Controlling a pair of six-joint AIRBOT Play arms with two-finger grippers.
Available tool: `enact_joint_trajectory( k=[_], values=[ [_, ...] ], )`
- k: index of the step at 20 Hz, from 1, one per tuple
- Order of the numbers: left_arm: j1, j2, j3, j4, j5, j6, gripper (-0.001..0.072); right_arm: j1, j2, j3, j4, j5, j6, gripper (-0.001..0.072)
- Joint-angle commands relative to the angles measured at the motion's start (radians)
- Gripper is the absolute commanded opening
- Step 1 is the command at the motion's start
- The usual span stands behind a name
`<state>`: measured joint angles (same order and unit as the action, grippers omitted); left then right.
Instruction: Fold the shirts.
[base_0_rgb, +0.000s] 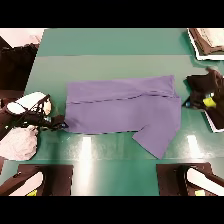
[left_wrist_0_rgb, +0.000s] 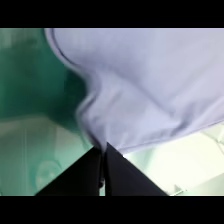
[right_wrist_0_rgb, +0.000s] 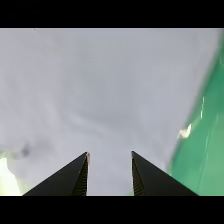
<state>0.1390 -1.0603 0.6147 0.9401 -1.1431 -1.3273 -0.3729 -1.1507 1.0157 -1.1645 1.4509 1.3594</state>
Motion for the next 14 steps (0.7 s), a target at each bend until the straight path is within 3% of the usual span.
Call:
enact_joint_trajectory(
  k=[1, 6, 14],
  values=[
    [0.001, 0.046, 0.037, -0.002, 0.019, 0.000, 0.0023, -0.095, 0.128, -0.247, -0.015, 0.024, 0.047, 0.0305],
    [0.001, 0.047, 0.043, -0.002, 0.026, 0.001, 0.0023, -0.115, 0.204, -0.478, -0.012, -0.010, 0.047, 0.0305],
    [0.001, 0.047, 0.043, -0.002, -0.003, 0.019, 0.0023, -0.007, 0.105, -0.529, 0.052, -0.140, 0.046, 0.0305]
  ],
)
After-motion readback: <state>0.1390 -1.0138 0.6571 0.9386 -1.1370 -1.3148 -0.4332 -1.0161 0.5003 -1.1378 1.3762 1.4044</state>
